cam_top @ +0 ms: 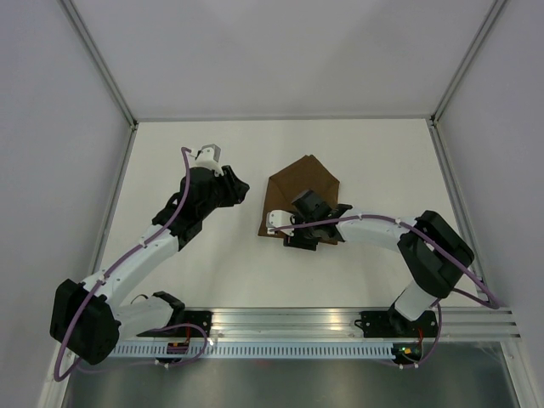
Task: Fold the napkin, place the utensils inside, and roll it up
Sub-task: Roll the napkin with the utensil
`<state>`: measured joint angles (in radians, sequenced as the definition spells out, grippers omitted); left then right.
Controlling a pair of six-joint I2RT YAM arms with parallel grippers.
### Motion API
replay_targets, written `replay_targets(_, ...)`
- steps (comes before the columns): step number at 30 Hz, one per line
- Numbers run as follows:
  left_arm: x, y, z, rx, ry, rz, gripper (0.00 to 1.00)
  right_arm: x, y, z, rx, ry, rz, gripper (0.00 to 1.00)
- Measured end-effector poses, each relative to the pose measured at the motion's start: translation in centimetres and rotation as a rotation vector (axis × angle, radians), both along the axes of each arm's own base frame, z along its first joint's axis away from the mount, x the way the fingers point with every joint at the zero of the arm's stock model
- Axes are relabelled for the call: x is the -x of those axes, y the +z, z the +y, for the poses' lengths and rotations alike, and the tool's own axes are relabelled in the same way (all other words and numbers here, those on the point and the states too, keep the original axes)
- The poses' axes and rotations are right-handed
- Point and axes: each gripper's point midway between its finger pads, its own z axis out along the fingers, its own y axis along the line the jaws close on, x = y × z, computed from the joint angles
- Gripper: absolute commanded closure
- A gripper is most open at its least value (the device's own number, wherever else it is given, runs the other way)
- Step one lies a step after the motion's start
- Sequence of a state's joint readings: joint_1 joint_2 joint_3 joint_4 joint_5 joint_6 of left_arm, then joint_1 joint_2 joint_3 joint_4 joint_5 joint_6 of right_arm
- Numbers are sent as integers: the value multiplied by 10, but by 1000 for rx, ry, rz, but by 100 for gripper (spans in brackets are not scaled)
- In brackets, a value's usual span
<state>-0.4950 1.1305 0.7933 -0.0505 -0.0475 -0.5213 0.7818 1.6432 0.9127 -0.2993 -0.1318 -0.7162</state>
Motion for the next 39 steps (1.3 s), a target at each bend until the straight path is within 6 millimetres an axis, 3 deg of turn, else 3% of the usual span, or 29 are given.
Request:
replay_targets(17,1,-1,0,-27,-25,-11,55,-16,-8,2,-2,13,-27,48)
replay_targets(24,7,-15,-1,-43,-50,14,54,-17,-9,2,-10,26,-13,53)
replay_targets(36,17,-37,-5,-40,-94,47,55,-17,-12,8,-21,47,8,80)
replay_targets(39,19,-43,-4,-38,-95,44,55,-18,-12,7,-34,46,21,82)
